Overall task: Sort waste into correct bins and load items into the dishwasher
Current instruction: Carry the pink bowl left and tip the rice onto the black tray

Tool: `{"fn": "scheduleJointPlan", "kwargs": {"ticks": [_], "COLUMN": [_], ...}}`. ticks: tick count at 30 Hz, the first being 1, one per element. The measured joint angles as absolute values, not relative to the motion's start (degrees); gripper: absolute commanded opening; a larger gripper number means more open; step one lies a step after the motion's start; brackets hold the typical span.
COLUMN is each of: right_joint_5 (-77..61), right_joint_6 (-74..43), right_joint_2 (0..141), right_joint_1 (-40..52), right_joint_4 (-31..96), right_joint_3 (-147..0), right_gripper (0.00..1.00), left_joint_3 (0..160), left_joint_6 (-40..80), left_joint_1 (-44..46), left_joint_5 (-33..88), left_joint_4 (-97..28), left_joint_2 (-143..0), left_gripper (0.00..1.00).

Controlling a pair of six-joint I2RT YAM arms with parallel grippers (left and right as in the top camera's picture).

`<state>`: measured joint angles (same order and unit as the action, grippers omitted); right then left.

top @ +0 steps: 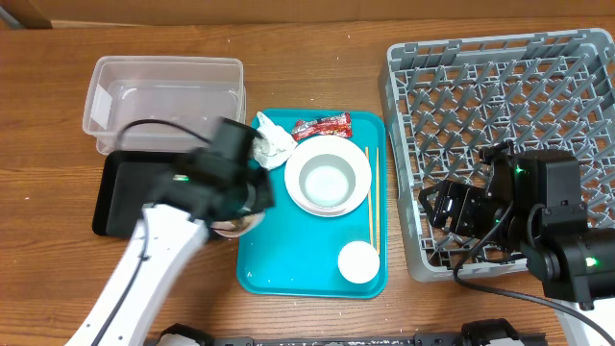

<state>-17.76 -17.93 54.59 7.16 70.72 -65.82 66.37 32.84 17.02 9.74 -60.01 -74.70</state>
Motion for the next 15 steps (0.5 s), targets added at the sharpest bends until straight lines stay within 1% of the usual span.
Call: {"fn": "scheduleJointPlan", "kwargs": {"ticks": [5,9,13,14,15], "right_joint_5": [-17.8,-17.8,-17.7,-17.8,-17.8], "right_joint_6": [-18.0,-18.0,-17.9,-18.0,-18.0], "right_joint_2": [54.6,54.6,54.6,54.6,54.6], "right_joint_1": [7.2,7.2,7.2,7.2,7.2], "right_joint_4": [71.2,71.4,71.5,71.5,71.5], "right_joint_3": [-65.8,-65.8,-65.8,-65.8,-65.8], "right_gripper": [0.86,0.86,0.86,0.86,0.86], "left_joint_3": [65.7,60.7,53.1,49.6,48.0], "left_joint_6": [26.0,19.4,14.2,11.4,10.1], "left_joint_1": [2.4,-9.1,-18.4,-21.8,-23.4], "left_joint_5": [21.6,34.6,46.3,52.1,55.2], "left_joint_4": [-57.3,-49.3,-41.6,-36.9,-34.0], "left_joint_2": [-74.5,-74.8,-77.5,-79.9,-81.6], "left_gripper": [0.04,0.04,0.04,0.04,0.04]}}
